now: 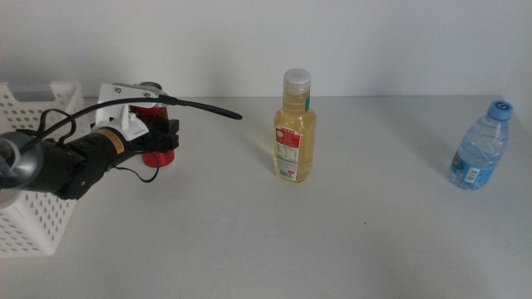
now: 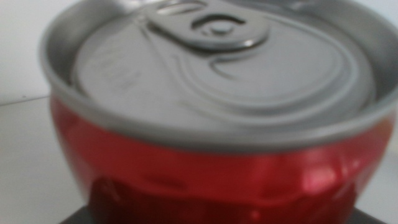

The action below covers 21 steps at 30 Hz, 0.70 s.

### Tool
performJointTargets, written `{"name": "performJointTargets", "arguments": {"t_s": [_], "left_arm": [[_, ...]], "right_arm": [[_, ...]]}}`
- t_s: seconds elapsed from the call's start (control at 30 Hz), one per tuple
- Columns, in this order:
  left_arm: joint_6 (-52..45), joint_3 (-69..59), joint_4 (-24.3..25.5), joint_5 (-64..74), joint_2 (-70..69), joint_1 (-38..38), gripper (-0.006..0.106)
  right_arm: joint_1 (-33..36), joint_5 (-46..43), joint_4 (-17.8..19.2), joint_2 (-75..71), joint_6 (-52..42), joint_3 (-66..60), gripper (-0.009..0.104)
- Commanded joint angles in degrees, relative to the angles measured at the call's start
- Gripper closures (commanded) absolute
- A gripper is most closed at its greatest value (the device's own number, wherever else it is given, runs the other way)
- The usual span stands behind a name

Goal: Use arms to grab the bottles and put them into the dustbin to the left of the table.

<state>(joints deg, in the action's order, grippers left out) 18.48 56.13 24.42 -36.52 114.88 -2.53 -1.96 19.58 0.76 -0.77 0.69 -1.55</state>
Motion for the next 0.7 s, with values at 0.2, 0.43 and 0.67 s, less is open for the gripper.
{"name": "performJointTargets", "arguments": {"t_s": [0.2,0.43,0.67], "left_arm": [[6.66,1.48,3.2,9.19,-14.4,-0.83,0.096],[20.82,2.54,13.51,26.57,-27.88,-3.02,0.096],[27.77,5.5,23.46,42.89,-35.48,-6.56,0.096]], "right_arm": [[-0.28,-4.14,0.66,-1.26,-0.3,0.46,0.022],[-0.28,-4.14,0.66,-1.26,-0.3,0.46,0.022],[-0.28,-4.14,0.66,-1.26,-0.3,0.46,0.022]]}}
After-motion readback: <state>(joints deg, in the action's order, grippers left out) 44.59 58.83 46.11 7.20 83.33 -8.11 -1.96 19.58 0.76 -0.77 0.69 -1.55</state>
